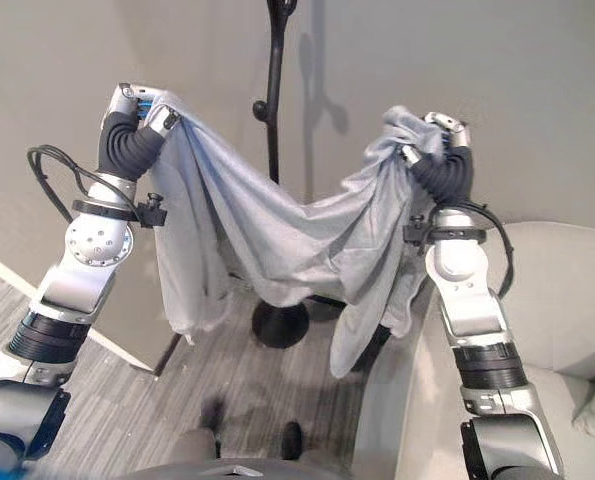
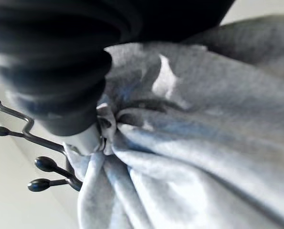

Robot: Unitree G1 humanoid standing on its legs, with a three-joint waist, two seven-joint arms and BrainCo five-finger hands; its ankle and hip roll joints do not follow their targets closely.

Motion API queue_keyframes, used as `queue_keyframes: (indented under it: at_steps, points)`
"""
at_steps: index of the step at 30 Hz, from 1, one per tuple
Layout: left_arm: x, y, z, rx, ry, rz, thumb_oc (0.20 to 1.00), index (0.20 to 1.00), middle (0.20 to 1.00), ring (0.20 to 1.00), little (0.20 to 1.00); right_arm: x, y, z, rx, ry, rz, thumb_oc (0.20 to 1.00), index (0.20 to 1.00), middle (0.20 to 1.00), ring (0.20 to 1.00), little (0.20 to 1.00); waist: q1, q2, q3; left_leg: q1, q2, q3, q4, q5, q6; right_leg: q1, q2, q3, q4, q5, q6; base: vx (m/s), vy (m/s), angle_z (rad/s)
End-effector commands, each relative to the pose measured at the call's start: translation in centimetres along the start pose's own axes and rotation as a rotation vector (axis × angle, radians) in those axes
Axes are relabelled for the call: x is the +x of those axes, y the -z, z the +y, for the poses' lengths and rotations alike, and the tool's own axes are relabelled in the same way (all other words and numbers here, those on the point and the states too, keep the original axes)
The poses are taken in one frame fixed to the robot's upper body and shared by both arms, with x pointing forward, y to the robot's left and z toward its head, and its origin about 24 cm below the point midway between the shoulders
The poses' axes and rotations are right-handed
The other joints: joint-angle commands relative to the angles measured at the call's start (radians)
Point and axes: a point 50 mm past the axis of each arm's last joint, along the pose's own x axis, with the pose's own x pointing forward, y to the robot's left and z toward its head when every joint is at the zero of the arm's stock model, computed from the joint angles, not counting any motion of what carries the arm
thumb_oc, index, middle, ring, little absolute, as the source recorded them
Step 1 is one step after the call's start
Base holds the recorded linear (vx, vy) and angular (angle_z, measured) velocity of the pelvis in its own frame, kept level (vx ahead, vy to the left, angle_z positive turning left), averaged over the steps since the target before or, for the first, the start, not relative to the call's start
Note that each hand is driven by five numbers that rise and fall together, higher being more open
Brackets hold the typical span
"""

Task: Hang the clothes on the sofa on the clothes rack.

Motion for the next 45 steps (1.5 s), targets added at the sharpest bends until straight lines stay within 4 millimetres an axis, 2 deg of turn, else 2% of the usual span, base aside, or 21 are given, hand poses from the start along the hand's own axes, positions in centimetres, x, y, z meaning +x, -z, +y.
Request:
queue_keyframes:
  at_steps: [1,3,6,8,9,12,14,16,17,19,20,22,24,27,32,38,45]
  points:
    - [0.5,-1.1,2.0,-0.007,-0.074,-0.074,0.200,0.200,0.200,0.200,0.200,0.7,-2.2,-0.7,0.002,0.007,-0.121,0.200,0.200,0.200,0.200,0.200,0.000,-0.004,-0.061,0.185,-0.026,-0.010,-0.186,0.124,-0.009,0.110,-0.147,0.105,-0.040,-0.063,0.190,0.08,0.190,-0.55]
    - [0.3,-1.0,2.0,0.001,-0.064,-0.067,0.200,0.200,0.200,0.200,0.200,0.5,-2.1,-0.4,0.011,0.000,-0.114,0.200,0.200,0.200,0.200,0.200,0.004,-0.010,-0.068,0.189,-0.035,0.007,-0.184,0.113,0.003,0.103,-0.169,0.114,-0.040,-0.059,0.203,0.12,0.290,-0.88]
    - [0.0,-0.8,2.8,0.035,-0.071,-0.061,0.200,0.200,0.200,0.200,0.200,0.5,-2.1,0.7,0.039,-0.020,-0.107,0.200,0.200,0.200,0.200,0.200,0.018,-0.027,-0.072,0.202,-0.066,0.055,-0.166,0.078,0.049,0.063,-0.227,0.148,-0.035,-0.024,0.236,0.09,0.313,-0.37]
    - [-0.1,-0.8,3.1,0.054,-0.077,-0.064,0.200,0.200,0.200,0.200,0.200,0.7,-2.2,1.2,0.042,-0.034,-0.105,0.200,0.200,0.200,0.200,0.200,0.028,-0.035,-0.073,0.211,-0.085,0.071,-0.156,0.047,0.071,0.052,-0.249,0.147,-0.033,-0.016,0.250,0.07,0.239,-0.18]
    - [-0.1,-0.8,3.2,0.055,-0.078,-0.065,0.200,0.200,0.200,0.200,0.200,0.7,-2.2,1.2,0.043,-0.034,-0.106,0.200,0.200,0.200,0.200,0.200,0.028,-0.036,-0.070,0.206,-0.086,0.073,-0.150,0.054,0.073,0.048,-0.250,0.150,-0.031,-0.009,0.251,0.07,0.159,-0.12]
    - [-0.2,-0.8,3.3,0.067,-0.084,-0.062,0.200,0.200,0.200,0.200,0.200,0.7,-2.2,1.4,0.038,-0.042,-0.100,0.200,0.200,0.200,0.200,0.200,0.033,-0.042,-0.070,0.208,-0.109,0.076,-0.130,0.030,0.095,0.043,-0.280,0.147,-0.019,-0.001,0.267,0.04,0.161,0.07]
    - [-0.1,-0.9,3.3,0.065,-0.081,-0.064,0.200,0.200,0.200,0.200,0.200,0.6,-2.2,1.5,0.036,-0.044,-0.101,0.200,0.200,0.200,0.200,0.200,0.032,-0.040,-0.068,0.226,-0.121,0.074,-0.120,0.003,0.111,0.029,-0.299,0.143,0.044,-0.005,0.267,0.07,0.160,0.12]
    - [-0.1,-1.0,3.2,0.067,-0.080,-0.067,0.200,0.200,0.200,0.200,0.200,0.7,-2.4,1.7,0.034,-0.045,-0.107,0.200,0.200,0.200,0.200,0.200,0.027,-0.033,-0.051,0.237,-0.124,0.074,-0.111,-0.006,0.123,-0.008,-0.302,0.148,0.130,0.019,0.258,-0.02,0.075,0.08]
    - [0.0,-1.1,3.2,0.070,-0.080,-0.071,0.200,0.200,0.200,0.200,0.200,0.8,-2.6,1.8,0.037,-0.044,-0.113,0.200,0.200,0.200,0.200,0.200,0.027,-0.028,-0.040,0.238,-0.121,0.075,-0.106,-0.008,0.126,-0.024,-0.297,0.150,0.163,0.012,0.249,-0.03,0.040,-0.01]
    - [0.2,-1.4,3.4,0.080,-0.090,-0.087,0.200,0.200,0.200,0.200,0.200,1.0,-2.8,1.7,0.043,-0.037,-0.127,0.200,0.200,0.200,0.200,0.200,0.027,-0.021,-0.038,0.266,-0.118,0.076,-0.117,-0.016,0.123,-0.065,-0.268,0.096,0.128,0.015,0.233,0.05,-0.034,-0.22]
    - [0.0,-1.1,3.2,0.099,-0.097,-0.069,0.200,0.200,0.200,0.200,0.200,0.8,-2.4,1.3,-0.009,-0.030,-0.128,0.200,0.200,0.200,0.200,0.200,0.023,-0.036,-0.033,0.267,-0.113,0.108,-0.111,-0.030,0.116,-0.078,-0.249,0.057,0.077,0.009,0.233,0.07,-0.105,-0.41]
    - [0.4,-1.5,3.1,0.086,-0.091,-0.088,0.200,0.200,0.200,0.200,0.200,0.9,-2.8,1.0,-0.004,-0.036,-0.142,0.200,0.200,0.200,0.200,0.200,0.003,-0.039,-0.040,0.258,-0.118,0.088,-0.088,-0.040,0.112,-0.037,-0.230,0.084,0.006,0.014,0.236,0.08,-0.097,-0.08]
    - [0.1,-1.8,3.5,0.100,-0.095,-0.110,0.200,0.200,0.200,0.200,0.200,1.0,-2.9,0.6,0.008,-0.022,-0.144,0.200,0.200,0.200,0.200,0.200,0.016,-0.044,-0.062,0.287,-0.104,0.081,-0.120,-0.025,0.101,-0.005,-0.212,0.096,-0.039,0.033,0.247,0.18,-0.135,0.44]
    - [0.1,-1.9,3.8,0.098,-0.100,-0.115,0.200,0.200,0.200,0.200,0.200,1.0,-3.0,0.1,0.015,-0.016,-0.148,0.200,0.200,0.200,0.200,0.200,0.018,-0.039,-0.092,0.331,-0.085,0.077,-0.182,0.004,0.079,0.019,-0.195,0.097,-0.042,0.026,0.241,0.10,-0.129,0.02]
    - [0.2,-2.3,4.2,0.108,-0.087,-0.135,0.200,0.200,0.200,0.200,0.200,0.7,-3.4,-1.0,0.042,-0.029,-0.168,0.200,0.200,0.200,0.200,0.200,0.009,-0.024,-0.113,0.367,-0.051,0.079,-0.202,0.010,0.057,0.062,-0.183,0.078,-0.042,-0.005,0.226,0.04,-0.110,0.01]
    - [0.2,-3.1,5.1,0.125,-0.068,-0.178,0.200,0.200,0.200,0.200,0.200,1.2,-4.8,-2.2,0.114,-0.079,-0.244,0.200,0.200,0.200,0.200,0.200,0.011,-0.021,-0.130,0.380,-0.036,0.090,-0.203,0.007,0.047,0.082,-0.180,0.072,-0.042,-0.022,0.218,0.02,-0.035,0.02]
    - [-0.2,-4.1,7.5,0.209,-0.065,-0.223,0.200,0.200,0.200,0.200,0.200,1.2,-6.5,-3.3,0.235,-0.122,-0.334,0.200,0.200,0.200,0.200,0.200,0.016,-0.022,-0.141,0.385,-0.029,0.098,-0.203,0.004,0.042,0.090,-0.179,0.069,-0.042,-0.027,0.215,0.00,0.000,0.00]
